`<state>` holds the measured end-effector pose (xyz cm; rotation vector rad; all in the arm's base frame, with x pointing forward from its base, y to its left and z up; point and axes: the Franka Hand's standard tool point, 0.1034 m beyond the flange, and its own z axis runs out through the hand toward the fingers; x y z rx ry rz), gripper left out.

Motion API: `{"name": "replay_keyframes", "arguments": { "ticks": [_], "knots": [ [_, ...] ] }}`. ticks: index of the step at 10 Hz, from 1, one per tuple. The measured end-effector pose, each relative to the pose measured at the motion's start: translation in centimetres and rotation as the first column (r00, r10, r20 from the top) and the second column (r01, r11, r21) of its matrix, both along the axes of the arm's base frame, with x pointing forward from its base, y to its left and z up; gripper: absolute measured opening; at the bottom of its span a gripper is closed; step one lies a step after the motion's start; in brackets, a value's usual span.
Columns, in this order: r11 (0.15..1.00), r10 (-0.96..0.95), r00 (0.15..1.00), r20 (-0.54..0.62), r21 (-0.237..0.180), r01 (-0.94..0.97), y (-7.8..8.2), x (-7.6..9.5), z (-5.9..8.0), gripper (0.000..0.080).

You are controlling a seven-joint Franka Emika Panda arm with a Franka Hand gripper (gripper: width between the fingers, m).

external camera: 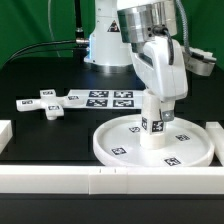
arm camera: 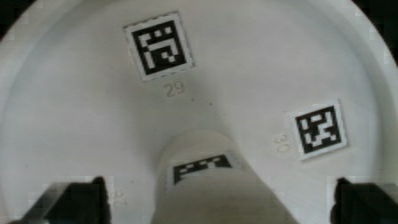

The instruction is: Assemble round table

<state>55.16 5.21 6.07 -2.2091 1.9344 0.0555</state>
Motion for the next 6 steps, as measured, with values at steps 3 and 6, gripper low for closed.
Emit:
{"name": "replay_keyframes", "arguments": {
  "ticks": [3,6],
  "knots": [
    [0.978,0.207,0.978,0.034,-0.026,-0.206,-0.04,-0.04,-0.07,0.0648],
    [0.83,0.556,0.828,0.066,-0.1,-0.549,-0.57,0.01,0.18,0.0649]
  ]
}}
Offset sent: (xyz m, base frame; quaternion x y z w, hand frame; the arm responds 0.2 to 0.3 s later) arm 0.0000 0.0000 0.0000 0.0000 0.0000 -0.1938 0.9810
